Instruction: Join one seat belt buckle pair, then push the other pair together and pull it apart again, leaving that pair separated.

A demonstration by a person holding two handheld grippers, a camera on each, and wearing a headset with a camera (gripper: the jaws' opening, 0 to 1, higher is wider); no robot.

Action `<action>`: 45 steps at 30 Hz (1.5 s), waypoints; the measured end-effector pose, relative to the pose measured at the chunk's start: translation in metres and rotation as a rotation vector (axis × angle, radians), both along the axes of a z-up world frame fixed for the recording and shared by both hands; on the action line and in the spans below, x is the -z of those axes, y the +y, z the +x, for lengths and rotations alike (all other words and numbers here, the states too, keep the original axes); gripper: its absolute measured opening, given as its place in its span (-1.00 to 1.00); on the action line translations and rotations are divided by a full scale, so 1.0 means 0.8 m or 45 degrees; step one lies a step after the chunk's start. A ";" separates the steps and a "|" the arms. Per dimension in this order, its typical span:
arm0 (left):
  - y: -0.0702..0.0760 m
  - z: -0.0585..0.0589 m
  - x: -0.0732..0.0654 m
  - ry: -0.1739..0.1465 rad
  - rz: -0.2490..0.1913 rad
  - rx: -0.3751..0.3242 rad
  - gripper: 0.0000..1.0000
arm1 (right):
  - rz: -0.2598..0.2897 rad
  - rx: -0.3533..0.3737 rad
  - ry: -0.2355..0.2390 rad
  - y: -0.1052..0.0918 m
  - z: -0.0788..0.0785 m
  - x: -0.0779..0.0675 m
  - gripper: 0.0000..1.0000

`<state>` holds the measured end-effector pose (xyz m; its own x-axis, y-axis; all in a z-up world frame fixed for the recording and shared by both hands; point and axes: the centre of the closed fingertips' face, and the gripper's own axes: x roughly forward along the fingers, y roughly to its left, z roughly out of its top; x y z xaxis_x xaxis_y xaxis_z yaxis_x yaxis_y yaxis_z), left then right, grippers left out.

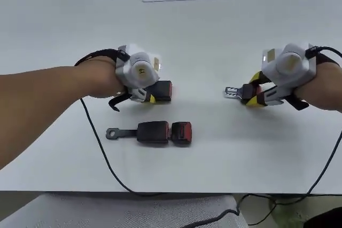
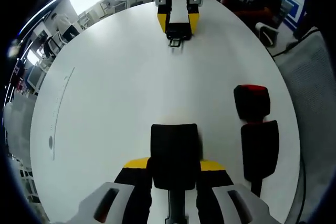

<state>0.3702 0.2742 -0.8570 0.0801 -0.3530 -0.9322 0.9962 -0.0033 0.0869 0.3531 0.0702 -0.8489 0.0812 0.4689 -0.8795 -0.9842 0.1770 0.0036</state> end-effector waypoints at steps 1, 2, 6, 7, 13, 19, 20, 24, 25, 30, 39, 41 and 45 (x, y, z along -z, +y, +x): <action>-0.001 0.000 0.000 0.000 0.003 -0.001 -0.35 | -0.001 -0.012 -0.016 0.008 0.000 0.001 -0.35; -0.001 0.000 0.000 0.001 0.005 -0.002 -0.35 | -0.001 -0.022 -0.024 0.013 0.000 0.001 -0.35; -0.003 -0.001 -0.001 0.004 0.018 -0.005 -0.35 | 0.021 -0.044 -0.037 0.043 0.002 0.001 -0.35; -0.003 -0.001 -0.001 0.003 0.024 -0.006 -0.35 | 0.025 -0.050 -0.039 0.052 0.003 0.001 -0.35; -0.003 -0.001 -0.001 0.007 0.043 -0.010 -0.35 | 0.046 -0.075 -0.058 0.094 0.003 0.001 -0.35; -0.003 -0.002 -0.002 0.009 0.040 -0.007 -0.35 | 0.069 -0.082 -0.068 0.133 0.004 0.002 -0.35; -0.002 -0.002 -0.002 0.009 0.039 -0.008 -0.35 | 0.071 -0.083 -0.069 0.140 0.006 0.002 -0.35; -0.002 -0.003 -0.001 0.010 0.043 -0.005 -0.35 | 0.068 -0.086 -0.064 0.152 0.008 0.003 -0.35; -0.002 -0.003 -0.001 0.010 0.044 -0.004 -0.35 | 0.067 -0.087 -0.062 0.154 0.008 0.003 -0.35; -0.001 -0.004 -0.002 0.012 0.049 -0.001 -0.35 | 0.056 -0.104 -0.068 0.160 0.008 0.002 -0.35; -0.001 -0.005 -0.004 0.010 0.041 0.015 -0.35 | 0.090 -0.133 -0.081 0.170 0.009 -0.001 -0.35; -0.001 -0.006 -0.004 0.007 0.032 0.027 -0.35 | 0.105 -0.146 -0.087 0.176 0.009 -0.002 -0.36; -0.002 -0.006 -0.004 0.002 0.021 0.046 -0.35 | 0.105 -0.182 -0.095 0.180 0.010 -0.002 -0.37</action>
<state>0.3654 0.2729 -0.8537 0.0663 -0.3400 -0.9381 0.9956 -0.0405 0.0851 0.3609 0.2143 -0.8476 0.0723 0.5504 -0.8318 -0.9974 0.0372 -0.0620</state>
